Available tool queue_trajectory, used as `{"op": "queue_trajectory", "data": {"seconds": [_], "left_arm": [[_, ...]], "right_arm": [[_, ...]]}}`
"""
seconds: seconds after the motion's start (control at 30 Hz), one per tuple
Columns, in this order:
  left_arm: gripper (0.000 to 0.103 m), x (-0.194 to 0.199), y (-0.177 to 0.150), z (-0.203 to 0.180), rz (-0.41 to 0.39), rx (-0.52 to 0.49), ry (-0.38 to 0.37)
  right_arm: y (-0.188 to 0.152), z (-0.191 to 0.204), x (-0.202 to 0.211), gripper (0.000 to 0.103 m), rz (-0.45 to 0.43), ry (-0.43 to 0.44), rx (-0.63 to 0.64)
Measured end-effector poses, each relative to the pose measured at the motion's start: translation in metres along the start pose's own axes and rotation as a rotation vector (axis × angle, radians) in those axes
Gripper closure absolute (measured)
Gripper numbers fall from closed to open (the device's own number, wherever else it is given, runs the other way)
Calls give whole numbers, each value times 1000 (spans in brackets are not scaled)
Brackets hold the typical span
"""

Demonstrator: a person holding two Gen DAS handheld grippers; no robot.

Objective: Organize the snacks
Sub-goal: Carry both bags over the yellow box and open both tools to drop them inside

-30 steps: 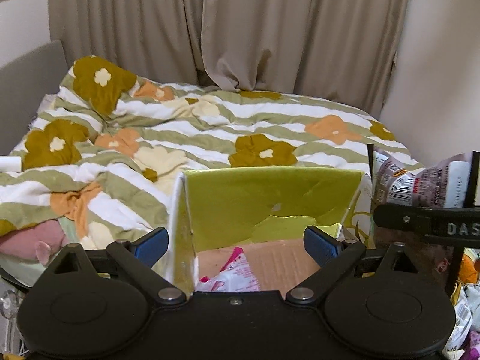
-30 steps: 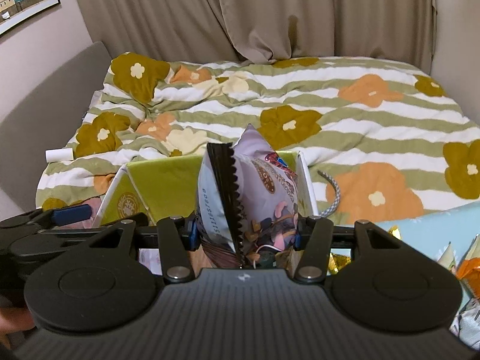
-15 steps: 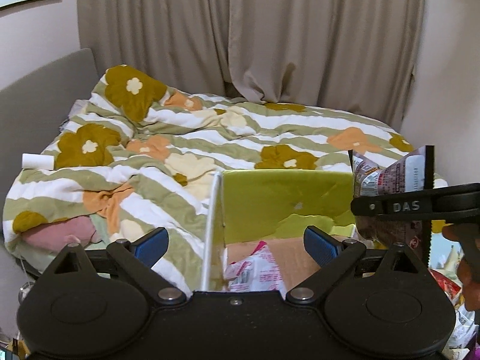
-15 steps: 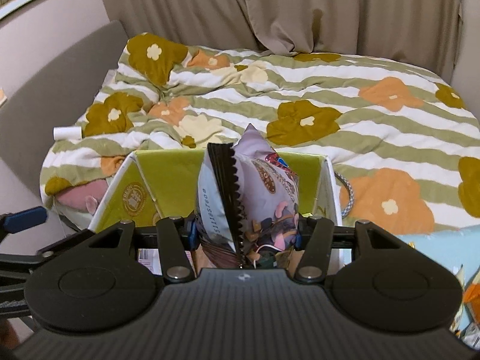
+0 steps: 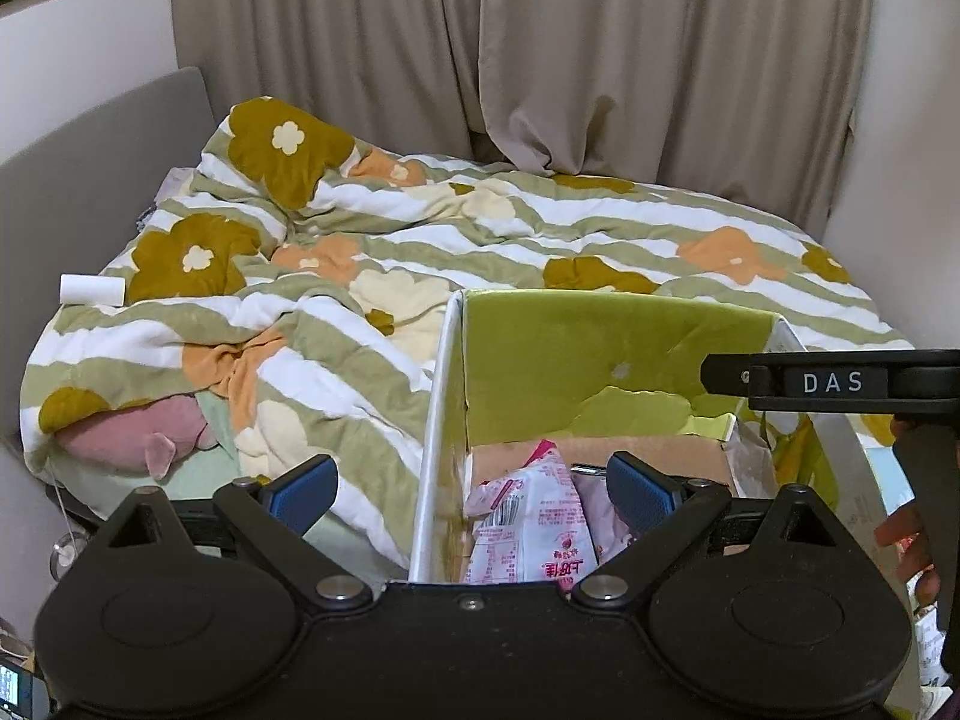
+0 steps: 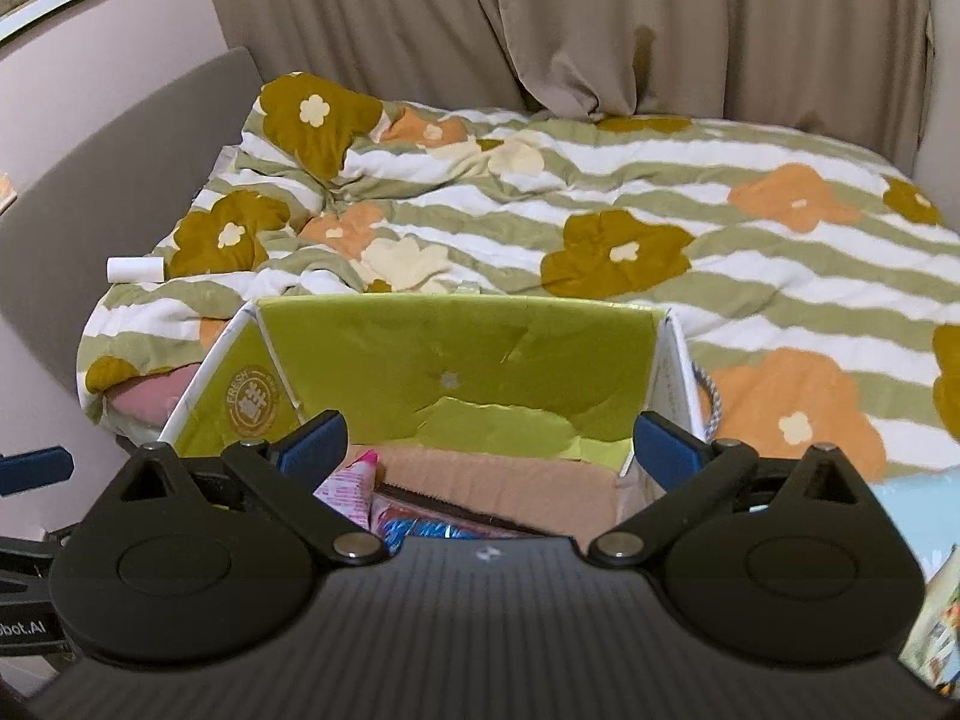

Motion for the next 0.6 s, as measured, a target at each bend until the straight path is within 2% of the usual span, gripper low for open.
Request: {"op": "queue_trajectory", "data": {"seconds": [0.27, 0.37, 0.6], "left_arm": [[5, 21, 0, -4, -49, -4, -7], [5, 34, 1, -6, -83, -14, 0], [5, 65, 2, -14, -134, -43, -36]], "right_arm": [[4, 2, 19, 0, -20, 4, 9], [5, 3, 33, 0, -40, 1, -4], [6, 7, 79, 0, -99, -41, -6]]}}
Point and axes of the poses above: each gripper's, at about its wrist camera, not at the fingertips, and x roughly against the way its jaws point, z to its left, y to its top, the point moved 1 cm from there along -x, roughly the way its jaws point, and after that the axes turned 15 degrees about x, right-handed, at the moved point
